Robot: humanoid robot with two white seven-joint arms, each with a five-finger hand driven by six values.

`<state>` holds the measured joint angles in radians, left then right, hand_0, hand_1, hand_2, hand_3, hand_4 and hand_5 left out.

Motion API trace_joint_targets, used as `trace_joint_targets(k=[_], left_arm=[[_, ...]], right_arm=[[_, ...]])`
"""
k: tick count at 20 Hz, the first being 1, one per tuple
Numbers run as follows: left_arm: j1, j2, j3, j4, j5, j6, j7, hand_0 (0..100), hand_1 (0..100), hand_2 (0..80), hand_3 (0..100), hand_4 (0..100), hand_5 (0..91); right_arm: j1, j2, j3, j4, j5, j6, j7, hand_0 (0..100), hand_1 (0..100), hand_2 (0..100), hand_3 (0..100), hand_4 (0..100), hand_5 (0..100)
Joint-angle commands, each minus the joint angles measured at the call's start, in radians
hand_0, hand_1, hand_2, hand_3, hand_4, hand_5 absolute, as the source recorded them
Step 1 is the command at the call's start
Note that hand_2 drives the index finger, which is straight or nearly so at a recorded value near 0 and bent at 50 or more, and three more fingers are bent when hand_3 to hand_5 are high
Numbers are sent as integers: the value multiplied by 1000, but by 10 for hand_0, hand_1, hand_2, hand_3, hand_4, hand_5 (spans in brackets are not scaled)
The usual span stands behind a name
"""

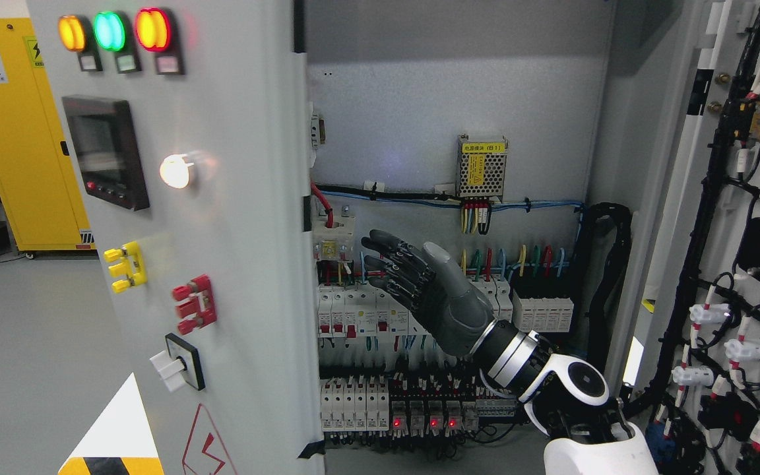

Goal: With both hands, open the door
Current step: 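Swing the lamp door outward open with the right hand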

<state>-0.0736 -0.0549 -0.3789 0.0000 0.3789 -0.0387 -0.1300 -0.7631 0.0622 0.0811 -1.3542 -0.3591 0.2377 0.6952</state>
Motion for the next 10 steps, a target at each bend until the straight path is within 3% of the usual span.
trace_joint_targets(k=[1,5,10], left_arm=[[0,0,0,15,0,0,0,0,0,0,79,0,0],[0,0,0,15,0,0,0,0,0,0,79,0,0],[0,1,0,15,0,0,0,0,0,0,80,0,0]], right_arm=[[53,-37,38,-51,0,2,0,217,98,0,0,0,0],[97,-93,108,-94,-49,2,0,217,98,0,0,0,0],[123,-111,190,-132,-104,9,-3,217,97,0,0,0,0]])
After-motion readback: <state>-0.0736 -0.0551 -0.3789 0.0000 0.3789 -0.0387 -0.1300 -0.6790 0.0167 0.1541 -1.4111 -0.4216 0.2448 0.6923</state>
